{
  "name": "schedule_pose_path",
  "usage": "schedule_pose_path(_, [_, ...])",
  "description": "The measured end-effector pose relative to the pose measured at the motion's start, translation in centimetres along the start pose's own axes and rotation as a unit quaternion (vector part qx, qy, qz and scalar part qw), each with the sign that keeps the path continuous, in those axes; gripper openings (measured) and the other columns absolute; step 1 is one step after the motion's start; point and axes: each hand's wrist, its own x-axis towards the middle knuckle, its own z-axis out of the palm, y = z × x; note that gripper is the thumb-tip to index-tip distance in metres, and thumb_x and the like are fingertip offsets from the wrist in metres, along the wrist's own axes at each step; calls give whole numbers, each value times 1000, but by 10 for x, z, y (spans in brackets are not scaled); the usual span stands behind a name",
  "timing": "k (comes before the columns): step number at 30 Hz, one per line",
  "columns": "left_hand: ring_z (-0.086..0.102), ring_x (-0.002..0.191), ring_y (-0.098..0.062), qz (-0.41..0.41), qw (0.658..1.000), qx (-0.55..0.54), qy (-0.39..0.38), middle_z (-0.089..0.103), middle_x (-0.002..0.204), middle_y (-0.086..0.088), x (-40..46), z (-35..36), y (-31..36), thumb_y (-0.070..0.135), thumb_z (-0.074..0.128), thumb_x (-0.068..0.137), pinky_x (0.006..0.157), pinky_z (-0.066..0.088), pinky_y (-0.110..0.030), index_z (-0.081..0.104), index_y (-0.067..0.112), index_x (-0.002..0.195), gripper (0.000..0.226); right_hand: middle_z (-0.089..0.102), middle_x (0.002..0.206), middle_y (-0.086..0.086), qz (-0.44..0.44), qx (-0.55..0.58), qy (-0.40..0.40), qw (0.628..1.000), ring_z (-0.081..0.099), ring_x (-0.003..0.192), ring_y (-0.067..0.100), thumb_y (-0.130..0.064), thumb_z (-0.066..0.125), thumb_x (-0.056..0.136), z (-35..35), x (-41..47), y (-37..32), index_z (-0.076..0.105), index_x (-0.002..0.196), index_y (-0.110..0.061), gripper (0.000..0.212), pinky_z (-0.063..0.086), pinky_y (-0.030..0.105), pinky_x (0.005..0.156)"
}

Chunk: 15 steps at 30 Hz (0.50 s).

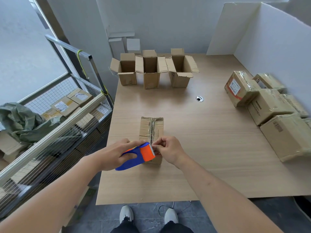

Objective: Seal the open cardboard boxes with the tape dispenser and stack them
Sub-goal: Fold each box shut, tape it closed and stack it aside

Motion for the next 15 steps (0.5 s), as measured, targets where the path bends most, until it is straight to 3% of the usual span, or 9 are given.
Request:
schedule_pose_path(6, [54,98,-8,-22,999,10,-28,50,112,14,1,-6,-16,48,43,107,89,45,-33,18,74,144,52,74,73,15,33,26,55,998,73,64,25,7,65,92,-18,-7,15,66,82,-2,13,62,34,60])
schedule_pose_path(9, [55,101,-8,-48,998,0,-47,53,115,16,-8,-8,-38,51,42,106,90,45,-36,21,72,145,49,74,73,16,53,21,78,995,74,67,27,6,64,94,-42,-14,26,66,84,0,12,64,37,65])
schedule_pose_path(15, [54,104,-6,-69,995,-7,-71,53,118,20,-6,-7,-52,51,43,105,94,44,-37,25,72,143,47,74,74,20,86,14,95,992,73,65,25,5,64,94,-39,-14,45,65,87,4,8,63,34,62])
